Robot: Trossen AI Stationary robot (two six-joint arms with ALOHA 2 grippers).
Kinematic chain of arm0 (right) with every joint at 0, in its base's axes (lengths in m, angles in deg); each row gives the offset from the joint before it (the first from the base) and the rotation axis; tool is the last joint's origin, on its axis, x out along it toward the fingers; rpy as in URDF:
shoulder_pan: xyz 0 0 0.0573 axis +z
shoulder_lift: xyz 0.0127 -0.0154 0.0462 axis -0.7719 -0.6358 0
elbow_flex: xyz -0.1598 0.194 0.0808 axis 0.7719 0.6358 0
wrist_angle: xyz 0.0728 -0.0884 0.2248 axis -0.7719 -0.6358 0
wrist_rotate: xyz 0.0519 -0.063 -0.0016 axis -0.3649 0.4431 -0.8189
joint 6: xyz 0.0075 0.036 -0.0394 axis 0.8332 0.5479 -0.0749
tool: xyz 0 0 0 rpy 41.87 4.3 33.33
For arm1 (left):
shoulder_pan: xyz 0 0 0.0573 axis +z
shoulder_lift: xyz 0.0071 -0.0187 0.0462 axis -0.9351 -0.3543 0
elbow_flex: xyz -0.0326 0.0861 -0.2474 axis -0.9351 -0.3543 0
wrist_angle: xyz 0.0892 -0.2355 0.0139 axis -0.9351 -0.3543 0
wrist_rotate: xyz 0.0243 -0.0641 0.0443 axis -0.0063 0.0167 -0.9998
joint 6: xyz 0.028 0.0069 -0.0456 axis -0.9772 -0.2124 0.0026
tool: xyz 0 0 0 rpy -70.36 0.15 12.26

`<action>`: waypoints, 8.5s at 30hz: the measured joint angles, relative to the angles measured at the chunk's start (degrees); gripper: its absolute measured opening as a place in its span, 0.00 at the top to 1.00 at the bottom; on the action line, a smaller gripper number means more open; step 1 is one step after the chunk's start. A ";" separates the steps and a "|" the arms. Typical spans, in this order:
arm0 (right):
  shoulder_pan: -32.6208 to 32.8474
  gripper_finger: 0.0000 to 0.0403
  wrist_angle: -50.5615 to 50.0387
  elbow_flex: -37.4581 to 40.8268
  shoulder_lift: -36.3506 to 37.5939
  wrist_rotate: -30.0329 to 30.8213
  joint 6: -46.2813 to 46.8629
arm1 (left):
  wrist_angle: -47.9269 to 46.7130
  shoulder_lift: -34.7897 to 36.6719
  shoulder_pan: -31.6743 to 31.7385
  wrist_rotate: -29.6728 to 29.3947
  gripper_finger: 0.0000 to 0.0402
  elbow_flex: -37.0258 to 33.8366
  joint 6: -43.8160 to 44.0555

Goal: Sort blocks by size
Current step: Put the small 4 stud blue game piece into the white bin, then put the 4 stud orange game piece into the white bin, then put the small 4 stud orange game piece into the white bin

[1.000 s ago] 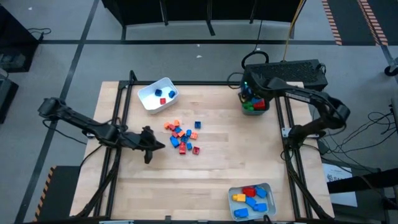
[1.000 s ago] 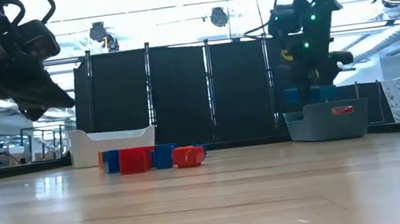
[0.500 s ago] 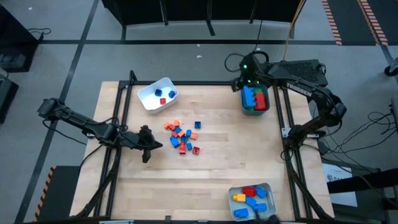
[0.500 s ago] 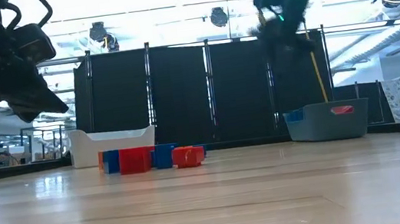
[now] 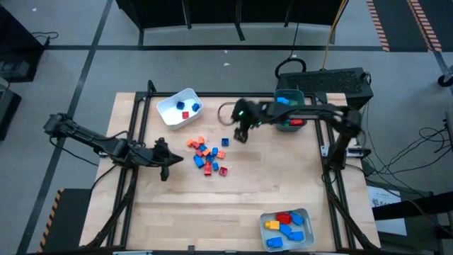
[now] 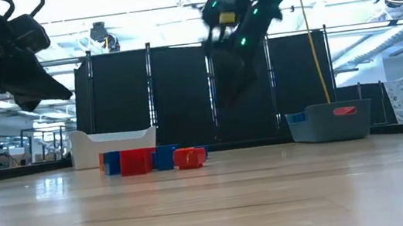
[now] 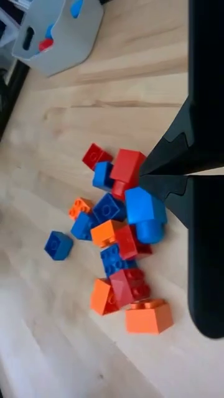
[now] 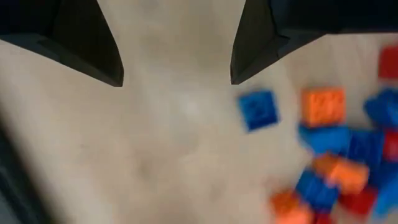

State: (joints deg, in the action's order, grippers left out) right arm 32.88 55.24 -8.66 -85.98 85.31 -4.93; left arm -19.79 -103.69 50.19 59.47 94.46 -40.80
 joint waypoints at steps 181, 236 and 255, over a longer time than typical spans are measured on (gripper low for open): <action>8.26 0.84 -0.67 -59.24 -45.43 -4.15 -21.67 | -19.88 17.05 -2.35 -1.81 1.00 0.00 0.61; 2.82 0.67 -8.24 -59.41 -37.46 -1.66 1.32 | -19.92 16.98 -2.37 -2.25 1.00 -0.02 0.62; 6.37 0.50 -24.32 -58.96 -39.48 4.07 11.23 | -19.86 16.89 -2.37 -1.51 1.00 0.00 2.11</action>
State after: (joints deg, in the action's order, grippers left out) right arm 39.26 30.92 -67.62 -125.46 89.38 6.30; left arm -39.65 -86.80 47.82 57.96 94.46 -38.69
